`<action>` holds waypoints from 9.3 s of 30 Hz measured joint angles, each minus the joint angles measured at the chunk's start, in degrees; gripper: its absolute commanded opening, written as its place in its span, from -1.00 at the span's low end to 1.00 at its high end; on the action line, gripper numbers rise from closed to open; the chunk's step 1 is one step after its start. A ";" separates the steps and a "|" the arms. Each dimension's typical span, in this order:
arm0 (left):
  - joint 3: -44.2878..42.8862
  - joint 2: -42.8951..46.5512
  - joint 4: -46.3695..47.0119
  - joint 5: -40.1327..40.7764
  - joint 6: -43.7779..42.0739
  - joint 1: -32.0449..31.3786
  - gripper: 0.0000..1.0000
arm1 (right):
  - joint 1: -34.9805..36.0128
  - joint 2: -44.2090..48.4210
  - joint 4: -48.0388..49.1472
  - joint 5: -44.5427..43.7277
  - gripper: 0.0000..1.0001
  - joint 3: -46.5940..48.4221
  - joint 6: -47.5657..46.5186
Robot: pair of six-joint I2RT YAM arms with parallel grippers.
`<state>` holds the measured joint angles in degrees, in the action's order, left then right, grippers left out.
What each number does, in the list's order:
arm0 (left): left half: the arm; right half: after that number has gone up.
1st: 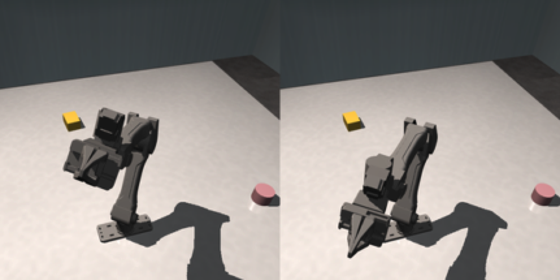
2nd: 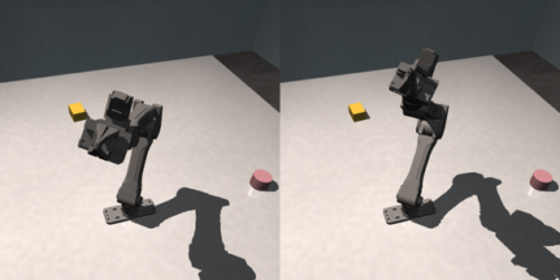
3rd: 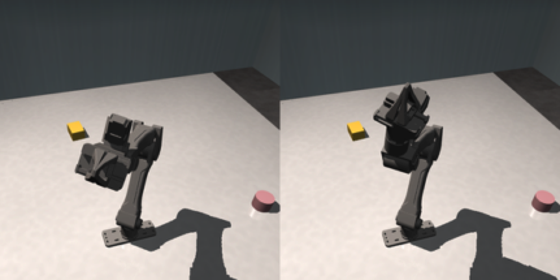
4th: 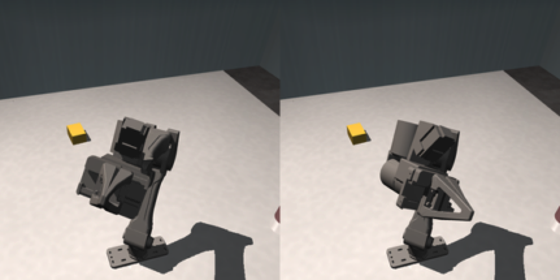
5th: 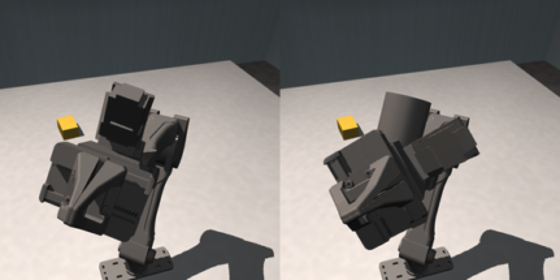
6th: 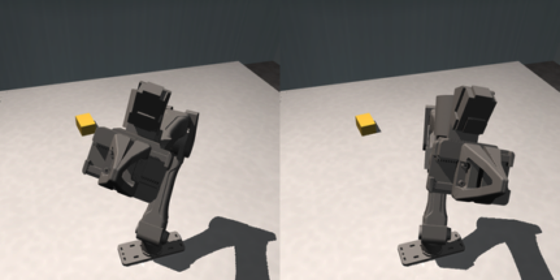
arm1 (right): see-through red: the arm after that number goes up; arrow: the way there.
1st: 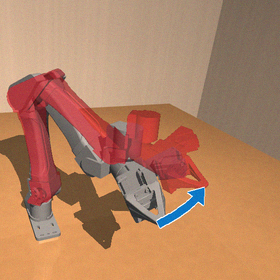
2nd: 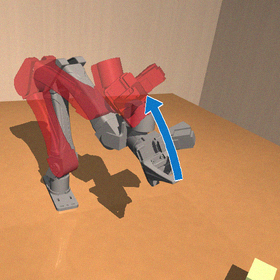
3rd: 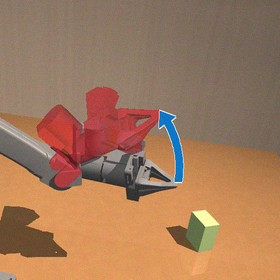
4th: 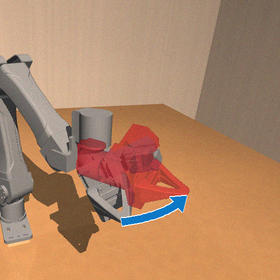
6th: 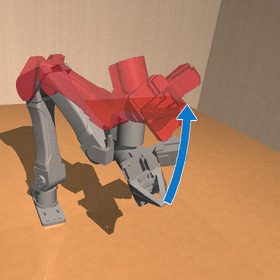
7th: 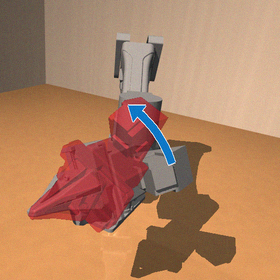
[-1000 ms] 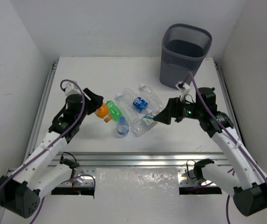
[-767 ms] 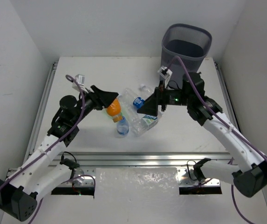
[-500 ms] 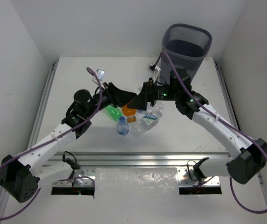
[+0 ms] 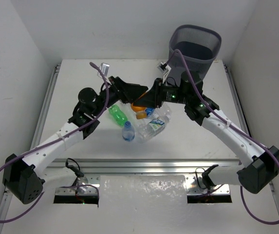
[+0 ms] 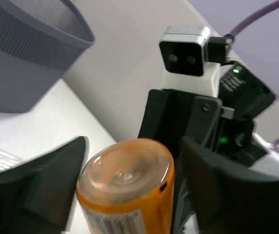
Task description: Put the plastic bottles in the bin
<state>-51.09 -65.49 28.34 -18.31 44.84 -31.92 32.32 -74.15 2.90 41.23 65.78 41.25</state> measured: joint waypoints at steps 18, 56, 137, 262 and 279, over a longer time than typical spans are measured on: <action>-23.43 4.17 -59.58 52.50 -4.44 -0.96 0.99 | -23.39 -23.76 -29.24 -44.22 -0.88 49.66 -13.33; -21.09 -42.14 -55.84 40.46 4.55 9.51 0.23 | -7.45 -1.84 -26.86 -41.72 0.98 0.98 -21.77; -26.69 -19.08 -77.70 51.74 -5.55 -18.36 0.94 | -29.55 -17.70 -33.27 -29.38 0.98 41.48 -14.64; 16.57 9.38 -18.99 19.17 0.68 4.70 -1.00 | 3.41 -13.84 4.79 -3.61 0.98 -8.33 -7.58; 15.76 12.55 -9.42 13.46 0.46 4.20 0.99 | 5.31 -19.76 27.91 10.01 -1.00 -8.28 11.54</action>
<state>-35.33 -52.95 18.92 -4.84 45.30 -27.73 37.63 -93.91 30.81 51.24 57.49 52.80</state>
